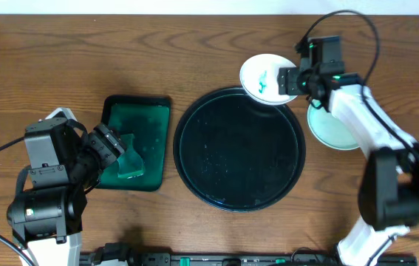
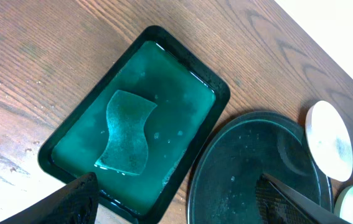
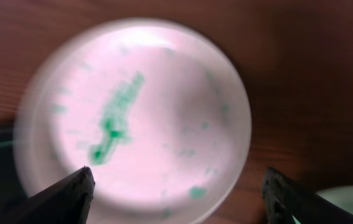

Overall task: Clean dirty plates on tray and stack at the side
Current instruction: 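Drag the last dirty white plate onto the tray with the right gripper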

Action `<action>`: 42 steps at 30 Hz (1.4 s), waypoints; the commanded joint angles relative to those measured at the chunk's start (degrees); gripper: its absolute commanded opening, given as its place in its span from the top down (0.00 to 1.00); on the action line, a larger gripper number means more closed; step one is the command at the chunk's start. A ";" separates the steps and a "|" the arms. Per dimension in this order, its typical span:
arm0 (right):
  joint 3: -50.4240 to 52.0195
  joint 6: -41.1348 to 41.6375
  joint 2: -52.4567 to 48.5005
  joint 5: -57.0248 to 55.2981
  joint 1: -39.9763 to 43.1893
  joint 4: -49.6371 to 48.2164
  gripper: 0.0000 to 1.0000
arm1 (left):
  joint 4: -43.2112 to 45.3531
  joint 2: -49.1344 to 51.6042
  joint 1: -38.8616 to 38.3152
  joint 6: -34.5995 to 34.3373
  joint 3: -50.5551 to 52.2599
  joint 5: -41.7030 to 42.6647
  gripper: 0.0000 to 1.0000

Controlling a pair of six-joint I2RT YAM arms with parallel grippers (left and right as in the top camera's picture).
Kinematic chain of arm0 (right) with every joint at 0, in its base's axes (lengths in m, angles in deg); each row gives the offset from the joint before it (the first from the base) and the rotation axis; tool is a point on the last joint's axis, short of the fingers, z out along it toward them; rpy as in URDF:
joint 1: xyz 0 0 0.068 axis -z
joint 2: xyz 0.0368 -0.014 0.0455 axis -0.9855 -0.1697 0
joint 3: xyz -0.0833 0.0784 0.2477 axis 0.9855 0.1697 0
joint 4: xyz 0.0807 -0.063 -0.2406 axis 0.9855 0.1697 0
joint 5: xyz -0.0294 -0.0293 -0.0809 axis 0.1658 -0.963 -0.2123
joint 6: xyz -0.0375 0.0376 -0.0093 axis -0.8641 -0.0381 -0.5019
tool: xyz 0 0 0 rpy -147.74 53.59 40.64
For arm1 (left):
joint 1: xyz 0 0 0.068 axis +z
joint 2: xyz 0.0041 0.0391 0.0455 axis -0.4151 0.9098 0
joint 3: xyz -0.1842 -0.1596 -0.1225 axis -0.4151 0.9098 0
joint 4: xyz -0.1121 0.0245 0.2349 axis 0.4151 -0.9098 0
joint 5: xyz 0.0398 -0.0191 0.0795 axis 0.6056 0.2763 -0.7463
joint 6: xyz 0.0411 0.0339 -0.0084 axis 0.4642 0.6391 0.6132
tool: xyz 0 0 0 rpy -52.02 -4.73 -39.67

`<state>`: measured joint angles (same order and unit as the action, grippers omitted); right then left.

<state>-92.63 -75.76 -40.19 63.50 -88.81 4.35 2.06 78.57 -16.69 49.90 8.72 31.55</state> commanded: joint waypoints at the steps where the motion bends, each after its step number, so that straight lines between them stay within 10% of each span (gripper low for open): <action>1: 0.11 4.02 -4.02 0.98 1.36 -2.67 0.15 | -0.20 -0.07 0.24 0.35 -1.27 -0.11 0.19; 5: 0.11 10.51 -7.34 6.84 2.40 -4.17 0.23 | -0.20 -0.07 0.24 0.35 -1.27 -0.11 0.20; 10: 0.11 14.12 -8.15 7.72 2.54 -2.75 0.84 | -0.20 -0.07 0.24 0.35 -1.27 -0.11 0.19; 13: 0.11 14.51 -8.15 7.91 2.54 -2.05 0.71 | -0.17 -0.07 0.24 0.35 -1.27 -0.11 0.19; 19: 0.13 16.17 -8.17 7.80 2.49 3.32 0.99 | -0.20 -0.07 0.24 0.35 -1.27 -0.11 0.20; 42: 3.08 -1.33 12.07 6.29 -11.93 24.68 0.99 | -0.17 -0.07 0.24 0.35 -1.27 -0.11 0.20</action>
<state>-92.11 -75.84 -26.69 72.11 -98.08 28.33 2.04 78.55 -16.69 49.90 8.72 31.55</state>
